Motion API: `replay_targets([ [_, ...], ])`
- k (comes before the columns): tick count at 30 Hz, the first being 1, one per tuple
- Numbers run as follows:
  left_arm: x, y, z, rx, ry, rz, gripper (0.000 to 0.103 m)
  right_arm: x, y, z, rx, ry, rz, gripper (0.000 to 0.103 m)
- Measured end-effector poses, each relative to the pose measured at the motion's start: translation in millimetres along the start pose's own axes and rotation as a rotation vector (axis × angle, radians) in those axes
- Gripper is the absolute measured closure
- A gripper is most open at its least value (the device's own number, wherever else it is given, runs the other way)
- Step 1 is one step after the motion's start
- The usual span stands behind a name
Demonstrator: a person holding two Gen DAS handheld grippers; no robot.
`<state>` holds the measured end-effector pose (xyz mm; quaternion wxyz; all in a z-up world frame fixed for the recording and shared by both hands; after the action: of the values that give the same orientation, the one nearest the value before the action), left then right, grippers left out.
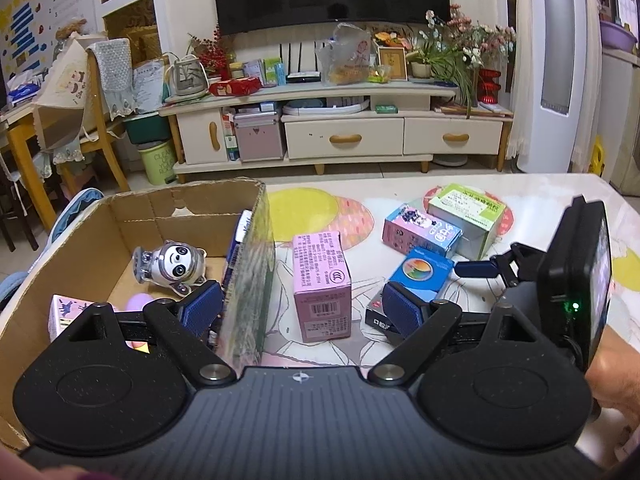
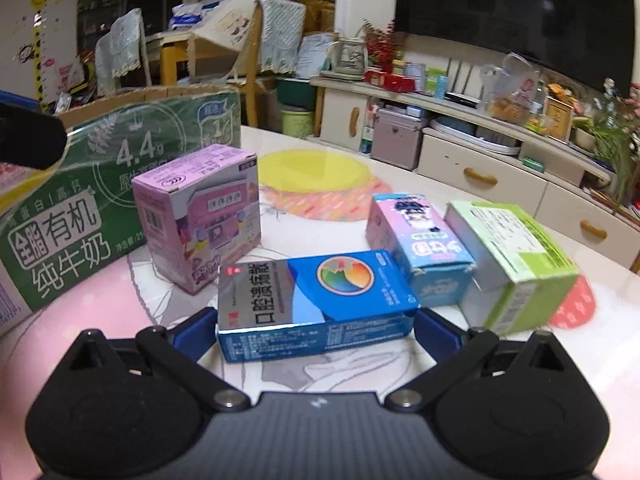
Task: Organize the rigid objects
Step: 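Move left tool to pink milk carton while right tool reaches blue mouthwash box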
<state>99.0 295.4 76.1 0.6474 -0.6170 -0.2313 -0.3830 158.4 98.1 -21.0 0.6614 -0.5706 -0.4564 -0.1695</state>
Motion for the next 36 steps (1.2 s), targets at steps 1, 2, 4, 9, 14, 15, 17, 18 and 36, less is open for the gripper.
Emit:
replay_targets([
  [1,-0.3,1.2,-1.8,0.002,0.007,0.004,0.000,0.2,0.8,-0.2,0.002,-0.005,0.004,0.001],
  [2,-1.2,1.8,-3.2,0.005,0.013,0.007,0.000,0.6,1.0,-0.2,0.007,-0.008,0.005,0.001],
  [4,-2.0,3.3,-3.5,0.008,0.021,0.011,0.000,1.1,-0.1,-1.0,0.019,-0.009,-0.001,0.002],
  [9,-3.5,7.6,-8.6,0.012,0.040,0.019,0.000,-2.4,-2.1,-6.1,0.054,0.003,0.015,0.007],
  [14,-5.3,11.0,-8.2,0.014,0.041,0.033,0.000,-11.5,-9.1,-32.7,-0.038,0.015,0.023,0.001],
  [15,-5.3,11.4,-9.1,0.013,0.042,0.036,0.000,-14.5,-11.0,-41.8,-0.064,0.026,0.028,0.001],
  [17,-5.7,12.8,-9.3,0.008,0.046,0.041,0.000,-20.0,-14.9,-61.2,-0.106,0.073,0.035,0.001],
  [18,-6.1,13.9,-10.0,0.008,0.048,0.044,0.000,-23.4,-17.4,-72.1,-0.126,0.102,0.041,0.001],
  [36,-2.7,54.5,-15.0,0.111,-0.003,0.013,0.000,-6.5,-29.3,-82.1,-0.128,0.398,-0.061,0.011],
])
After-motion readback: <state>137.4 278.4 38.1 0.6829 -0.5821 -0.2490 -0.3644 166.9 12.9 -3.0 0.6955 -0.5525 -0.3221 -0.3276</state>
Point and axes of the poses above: each gripper's, at about its wrist camera, not at the fingertips, and y roughly the way its jaws point, z to its left, x to its top, the point moved 10 cm from there along y, roughly the way its jaws point, and after that the axes turned 4 degrees about z, right-handed, at the moved point
